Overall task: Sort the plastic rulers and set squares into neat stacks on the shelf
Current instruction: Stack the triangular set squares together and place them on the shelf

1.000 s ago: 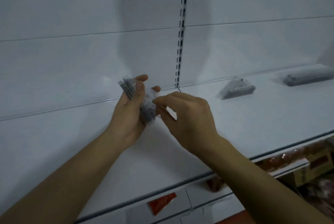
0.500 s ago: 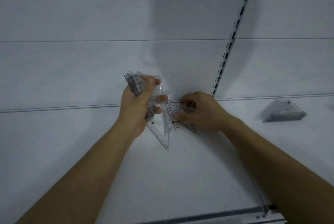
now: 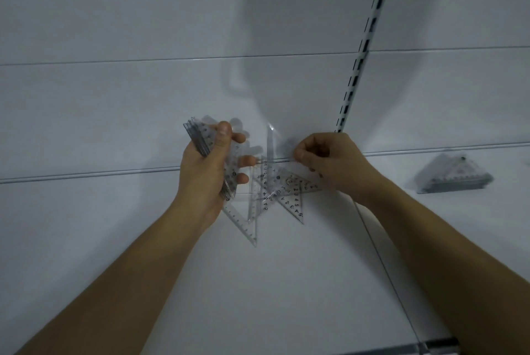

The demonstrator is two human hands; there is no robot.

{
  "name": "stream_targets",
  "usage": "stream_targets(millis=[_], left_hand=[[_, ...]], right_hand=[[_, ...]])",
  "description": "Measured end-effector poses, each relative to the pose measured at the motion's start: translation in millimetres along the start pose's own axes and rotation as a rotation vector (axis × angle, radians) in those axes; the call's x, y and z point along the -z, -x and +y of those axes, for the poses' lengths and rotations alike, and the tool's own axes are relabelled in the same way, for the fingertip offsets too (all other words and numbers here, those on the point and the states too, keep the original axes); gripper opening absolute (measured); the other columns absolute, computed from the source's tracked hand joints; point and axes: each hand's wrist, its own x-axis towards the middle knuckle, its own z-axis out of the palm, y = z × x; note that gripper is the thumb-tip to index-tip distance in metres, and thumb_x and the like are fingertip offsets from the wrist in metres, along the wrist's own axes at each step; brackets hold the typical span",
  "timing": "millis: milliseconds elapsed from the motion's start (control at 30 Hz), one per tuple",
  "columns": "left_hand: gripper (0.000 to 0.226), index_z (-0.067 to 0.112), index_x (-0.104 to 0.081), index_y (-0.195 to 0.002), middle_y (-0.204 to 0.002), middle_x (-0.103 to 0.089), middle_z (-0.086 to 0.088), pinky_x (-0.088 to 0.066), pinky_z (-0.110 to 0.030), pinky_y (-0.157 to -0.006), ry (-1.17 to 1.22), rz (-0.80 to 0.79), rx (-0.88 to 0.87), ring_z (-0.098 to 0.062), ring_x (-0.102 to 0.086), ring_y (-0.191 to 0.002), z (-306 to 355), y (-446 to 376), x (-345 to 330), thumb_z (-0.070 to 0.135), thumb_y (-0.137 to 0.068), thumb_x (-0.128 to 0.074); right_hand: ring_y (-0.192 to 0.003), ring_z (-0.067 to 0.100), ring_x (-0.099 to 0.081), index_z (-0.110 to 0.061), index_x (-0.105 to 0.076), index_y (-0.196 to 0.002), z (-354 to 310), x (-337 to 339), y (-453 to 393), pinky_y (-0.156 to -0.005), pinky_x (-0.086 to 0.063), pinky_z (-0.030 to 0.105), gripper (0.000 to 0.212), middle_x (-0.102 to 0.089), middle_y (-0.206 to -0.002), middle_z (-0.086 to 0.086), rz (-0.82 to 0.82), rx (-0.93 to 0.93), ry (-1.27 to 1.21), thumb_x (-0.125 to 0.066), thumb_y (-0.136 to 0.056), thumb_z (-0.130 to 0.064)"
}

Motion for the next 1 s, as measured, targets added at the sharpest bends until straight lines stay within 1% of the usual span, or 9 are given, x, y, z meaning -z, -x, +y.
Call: stream_targets(millis=[167,300,400,500,600,667,767,867,1000], left_hand=[[0.043,0.009,-0.057,-0.113,-0.093,-0.069,0.001,-0.053,-0.028,-0.049,-0.022,0.009,-0.022,-0.021,-0.07,-0.069,-4.6,2.4,-4.3,0.043,-0.086,-0.059],[0.046,0.004,-0.059,-0.104,-0.101,-0.072,-0.009,-0.061,-0.046,-0.067,-0.119,-0.132,0.045,-0.036,-0.072,-0.081,-7.2,8.5,-9.4,0.047,-0.088,-0.054],[0.052,0.004,-0.059,-0.105,-0.096,-0.072,-0.012,-0.059,-0.042,-0.061,-0.179,-0.28,0.113,-0.036,-0.072,-0.075,-7.6,18.4,-17.7,0.052,-0.085,-0.056],[0.02,0.015,-0.059,-0.107,-0.096,-0.072,-0.01,-0.056,-0.038,-0.056,-0.224,-0.294,0.103,-0.035,-0.071,-0.071,-10.6,21.6,-20.1,0.032,-0.096,-0.058],[0.011,0.02,-0.061,-0.106,-0.104,-0.07,-0.013,-0.051,-0.033,-0.055,-0.1,-0.22,0.085,-0.027,-0.064,-0.065,-8.1,15.2,-14.5,0.023,-0.096,-0.06],[0.015,0.017,-0.061,-0.1,-0.107,-0.07,-0.011,-0.045,-0.025,-0.045,-0.072,-0.127,0.065,-0.02,-0.062,-0.062,-3.5,11.2,-11.0,0.031,-0.095,-0.059],[0.034,0.016,-0.065,-0.092,-0.104,-0.072,-0.004,-0.039,-0.021,-0.038,-0.034,-0.018,0.094,-0.017,-0.06,-0.059,-0.1,8.4,-10.8,0.049,-0.089,-0.057],[0.046,0.019,-0.063,-0.083,-0.098,-0.072,-0.002,-0.039,-0.02,-0.037,0.012,-0.015,0.12,-0.016,-0.058,-0.054,1.0,8.2,-13.4,0.064,-0.078,-0.052],[0.058,0.014,-0.057,-0.092,-0.103,-0.071,-0.007,-0.042,-0.022,-0.039,0.018,-0.022,0.104,-0.016,-0.056,-0.052,-0.8,7.5,-14.0,0.068,-0.077,-0.047]], right_hand=[[-0.068,0.012,-0.057,-0.004,-0.069,-0.09,-6.8,9.7,2.4,-0.066,-0.05,0.029,0.013,-0.065,-0.076,0.0,-0.04,-0.001,-0.228,-0.062,-0.098,-0.012],[-0.059,0.012,-0.052,-0.004,-0.068,-0.088,-16.8,4.6,8.9,-0.06,-0.045,0.023,0.013,-0.064,-0.067,-0.005,-0.086,0.091,-0.376,-0.06,-0.098,-0.003],[-0.06,0.008,-0.06,-0.011,-0.07,-0.084,-19.3,-8.5,14.4,-0.061,-0.05,0.022,0.009,-0.068,-0.069,-0.007,-0.038,0.179,-0.239,-0.07,-0.093,-0.011],[-0.058,0.005,-0.055,-0.017,-0.068,-0.08,-12.9,-21.6,14.5,-0.057,-0.047,0.027,0.017,-0.064,-0.066,-0.008,0.031,0.198,-0.093,-0.079,-0.086,-0.028],[-0.058,0.002,-0.05,-0.022,-0.066,-0.083,-8.2,-21.5,12.1,-0.057,-0.042,0.021,0.027,-0.061,-0.068,-0.011,0.063,0.164,0.037,-0.073,-0.085,-0.049],[-0.071,0.001,-0.054,-0.026,-0.069,-0.099,-4.3,-17.3,11.2,-0.064,-0.043,0.02,0.031,-0.063,-0.085,-0.011,-0.009,0.145,0.283,-0.072,-0.085,-0.053],[-0.094,0.012,-0.055,-0.027,-0.066,-0.118,-0.4,-16.4,10.7,-0.08,-0.047,0.03,0.052,-0.06,-0.103,-0.006,-0.143,0.102,0.591,-0.075,-0.078,-0.059],[-0.077,0.004,-0.057,-0.029,-0.066,-0.103,-0.8,-15.9,10.7,-0.067,-0.042,0.02,0.037,-0.064,-0.09,-0.011,-0.139,0.055,0.468,-0.082,-0.076,-0.05],[-0.063,-0.007,-0.056,-0.029,-0.068,-0.084,-0.5,-10.6,6.5,-0.057,-0.04,0.008,0.013,-0.064,-0.073,-0.013,-0.08,0.041,0.311,-0.08,-0.083,-0.03]])
